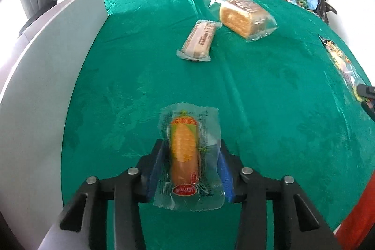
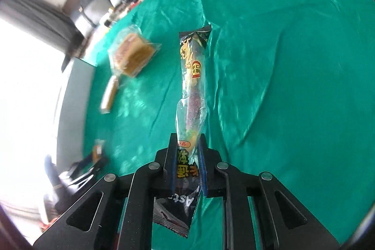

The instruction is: Organize snacks

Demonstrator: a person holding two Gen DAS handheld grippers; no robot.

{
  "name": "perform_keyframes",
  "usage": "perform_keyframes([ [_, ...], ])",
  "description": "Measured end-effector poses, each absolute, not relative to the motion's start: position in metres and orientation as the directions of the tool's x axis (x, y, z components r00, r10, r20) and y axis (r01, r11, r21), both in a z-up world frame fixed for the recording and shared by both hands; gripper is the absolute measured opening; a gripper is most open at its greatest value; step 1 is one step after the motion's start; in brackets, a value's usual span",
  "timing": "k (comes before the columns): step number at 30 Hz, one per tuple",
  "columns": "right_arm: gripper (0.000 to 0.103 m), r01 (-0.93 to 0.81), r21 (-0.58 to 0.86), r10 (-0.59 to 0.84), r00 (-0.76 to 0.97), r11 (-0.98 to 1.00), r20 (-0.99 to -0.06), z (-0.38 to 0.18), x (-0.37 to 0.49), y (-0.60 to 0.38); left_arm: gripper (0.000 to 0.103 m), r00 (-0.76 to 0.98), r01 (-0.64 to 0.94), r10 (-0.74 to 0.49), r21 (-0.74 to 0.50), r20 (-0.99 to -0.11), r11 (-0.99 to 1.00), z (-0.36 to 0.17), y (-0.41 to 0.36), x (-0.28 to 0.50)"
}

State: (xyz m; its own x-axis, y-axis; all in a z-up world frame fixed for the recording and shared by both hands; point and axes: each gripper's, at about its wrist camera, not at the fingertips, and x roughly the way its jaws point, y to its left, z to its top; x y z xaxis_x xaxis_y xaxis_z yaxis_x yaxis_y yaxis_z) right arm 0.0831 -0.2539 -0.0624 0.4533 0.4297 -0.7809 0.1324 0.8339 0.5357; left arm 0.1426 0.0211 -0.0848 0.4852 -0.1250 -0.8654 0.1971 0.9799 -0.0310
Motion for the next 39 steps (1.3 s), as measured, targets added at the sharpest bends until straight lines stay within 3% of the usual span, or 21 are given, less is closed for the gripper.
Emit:
perform_keyframes([
  [1,0.016,0.127,0.549,0.441,0.459,0.826,-0.771,-0.060,0.077,-0.253,0.025,0.499,0.196,-0.134,-0.039,-0.856,0.980,-0.082,0.023,0.139],
  [6,0.016,0.038,0.502,0.427,0.472,0.864,-0.771,-0.045,0.053,-0.227,0.022,0.528,0.131,-0.270,-0.237,-0.805,0.963,-0.062,0.051,0.118],
  [14,0.016,-0.183,0.435,0.467,0.464,0.882,-0.752,-0.015,0.043,-0.145,0.022,0.627,0.048,-0.363,-0.431,-0.689,0.901,0.002,0.120,0.096],
  [18,0.016,-0.343,0.492,0.599,0.421,0.800,-0.681,0.037,0.069,-0.059,0.022,0.695,-0.024,-0.264,-0.388,-0.669,0.921,0.044,0.189,0.095],
  [23,0.017,-0.475,0.600,0.759,0.296,0.644,-0.580,0.091,0.103,0.067,0.023,0.689,-0.178,-0.036,-0.217,-0.724,0.960,0.064,0.267,0.094],
  [24,0.022,-0.499,0.608,0.777,0.271,0.618,-0.568,0.098,0.108,0.094,0.030,0.678,-0.201,0.000,-0.185,-0.735,0.962,0.064,0.278,0.093],
  [25,0.026,-0.517,0.614,0.791,0.249,0.597,-0.559,0.102,0.112,0.114,0.058,0.657,-0.239,0.054,-0.140,-0.752,0.961,0.063,0.292,0.093],
  [27,0.066,-0.525,0.629,0.803,0.208,0.573,-0.558,0.101,0.122,0.150,0.095,0.639,-0.296,0.131,-0.085,-0.758,0.951,0.059,0.309,0.087],
  [29,0.066,-0.518,0.612,0.788,0.242,0.598,-0.566,0.098,0.127,0.157,0.095,0.643,-0.340,0.192,-0.051,-0.742,0.939,0.058,0.319,0.074],
  [33,0.067,-0.506,0.499,0.697,0.360,0.704,-0.619,0.074,0.123,0.109,0.096,0.667,-0.342,0.148,-0.124,-0.730,0.931,0.050,0.309,0.051],
  [39,0.067,-0.346,0.042,0.242,0.560,0.937,-0.792,-0.031,0.111,-0.042,0.096,0.705,-0.118,-0.079,-0.227,-0.704,0.967,0.044,0.209,0.046],
])
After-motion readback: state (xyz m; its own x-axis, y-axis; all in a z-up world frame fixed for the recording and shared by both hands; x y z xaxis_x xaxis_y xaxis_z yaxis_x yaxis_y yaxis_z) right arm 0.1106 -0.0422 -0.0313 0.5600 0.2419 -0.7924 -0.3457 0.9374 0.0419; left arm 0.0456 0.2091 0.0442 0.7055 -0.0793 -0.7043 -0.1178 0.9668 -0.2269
